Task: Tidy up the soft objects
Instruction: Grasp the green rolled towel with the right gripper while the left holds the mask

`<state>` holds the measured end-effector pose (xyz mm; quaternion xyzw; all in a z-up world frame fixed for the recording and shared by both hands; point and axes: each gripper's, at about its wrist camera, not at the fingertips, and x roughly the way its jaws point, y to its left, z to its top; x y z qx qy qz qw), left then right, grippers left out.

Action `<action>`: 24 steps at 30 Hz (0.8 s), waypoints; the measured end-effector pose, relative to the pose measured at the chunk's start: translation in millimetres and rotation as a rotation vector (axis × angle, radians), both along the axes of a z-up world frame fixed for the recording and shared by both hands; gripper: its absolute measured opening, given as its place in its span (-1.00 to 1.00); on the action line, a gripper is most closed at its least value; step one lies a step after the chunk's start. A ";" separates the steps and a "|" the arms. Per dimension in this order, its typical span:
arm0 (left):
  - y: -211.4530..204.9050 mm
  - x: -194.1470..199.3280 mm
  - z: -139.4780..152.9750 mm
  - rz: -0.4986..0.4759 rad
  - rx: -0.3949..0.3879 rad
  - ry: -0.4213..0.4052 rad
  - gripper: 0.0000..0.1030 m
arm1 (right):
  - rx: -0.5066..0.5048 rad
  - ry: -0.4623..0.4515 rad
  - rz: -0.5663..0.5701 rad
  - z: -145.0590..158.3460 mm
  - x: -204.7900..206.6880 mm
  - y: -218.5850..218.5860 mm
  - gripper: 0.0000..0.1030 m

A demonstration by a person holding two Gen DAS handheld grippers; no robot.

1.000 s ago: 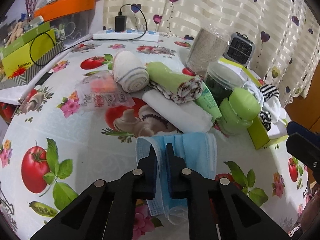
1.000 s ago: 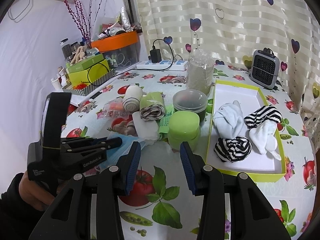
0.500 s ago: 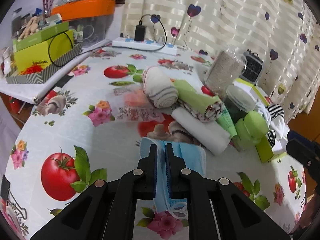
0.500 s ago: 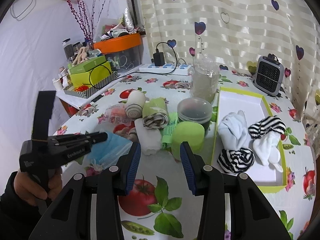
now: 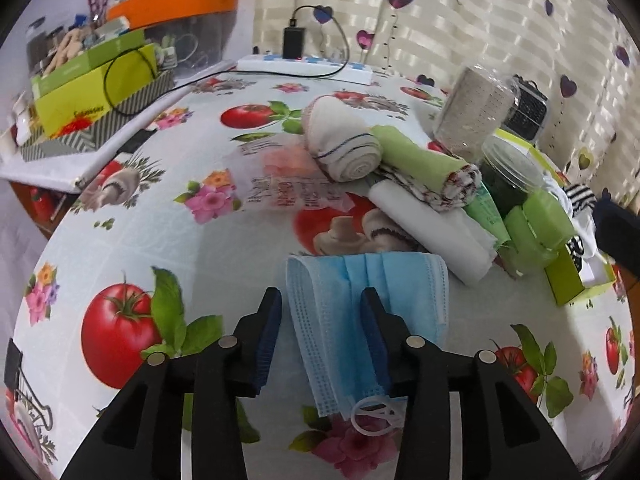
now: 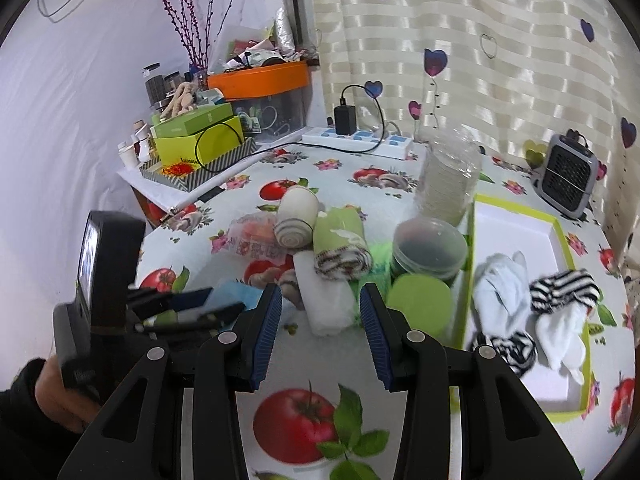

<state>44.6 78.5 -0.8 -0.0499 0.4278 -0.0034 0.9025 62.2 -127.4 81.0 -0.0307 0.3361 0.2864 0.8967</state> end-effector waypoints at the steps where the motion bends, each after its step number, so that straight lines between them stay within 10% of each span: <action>1: -2.4 0.7 -0.1 -0.005 0.007 -0.001 -0.27 | -0.002 0.000 0.000 0.6 4.7 3.7 -0.18; 4: -5.2 2.8 0.5 -0.022 0.001 0.004 -0.78 | -0.016 -0.006 0.008 1.6 15.1 13.9 -0.18; 7: -0.7 4.0 1.6 -0.021 -0.035 0.007 -0.87 | -0.052 -0.011 0.018 -0.1 29.7 27.4 -0.18; 24: 37.2 15.1 19.0 0.082 -0.031 -0.030 -0.88 | -0.395 0.103 0.035 -49.8 104.0 90.1 -0.18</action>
